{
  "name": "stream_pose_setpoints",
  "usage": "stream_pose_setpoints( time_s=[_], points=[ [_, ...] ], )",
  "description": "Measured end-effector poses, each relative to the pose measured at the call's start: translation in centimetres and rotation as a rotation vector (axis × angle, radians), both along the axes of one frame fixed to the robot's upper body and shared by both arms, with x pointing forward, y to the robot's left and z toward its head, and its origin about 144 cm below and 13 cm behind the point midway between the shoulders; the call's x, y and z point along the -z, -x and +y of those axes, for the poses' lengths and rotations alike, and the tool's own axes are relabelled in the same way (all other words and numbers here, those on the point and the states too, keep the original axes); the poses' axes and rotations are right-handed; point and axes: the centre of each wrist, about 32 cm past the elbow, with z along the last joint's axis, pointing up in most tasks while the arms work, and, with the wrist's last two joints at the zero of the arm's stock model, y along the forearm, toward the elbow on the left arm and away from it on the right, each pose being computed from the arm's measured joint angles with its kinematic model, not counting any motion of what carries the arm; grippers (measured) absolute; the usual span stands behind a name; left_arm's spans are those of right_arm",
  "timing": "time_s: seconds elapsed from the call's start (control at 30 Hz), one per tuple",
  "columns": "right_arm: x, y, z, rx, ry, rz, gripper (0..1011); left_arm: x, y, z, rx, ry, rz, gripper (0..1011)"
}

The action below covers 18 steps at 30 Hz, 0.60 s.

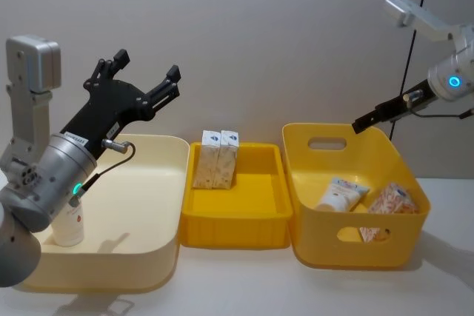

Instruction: Bimanual collaborative sorting of washing and personal care products

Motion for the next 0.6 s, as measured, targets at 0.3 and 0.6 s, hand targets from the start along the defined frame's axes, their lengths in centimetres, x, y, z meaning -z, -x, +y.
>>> stream_pose_setpoints(
  time_s=[0.3,0.6],
  points=[
    [-0.01,0.00,-0.21,0.002,-0.005,0.009,1001,0.00,0.00,0.00,0.000,0.000,0.000,1004],
    [0.00,0.00,-0.29,0.001,-0.009,0.013,1001,0.00,0.00,0.00,0.000,0.000,0.000,1003]
  ],
)
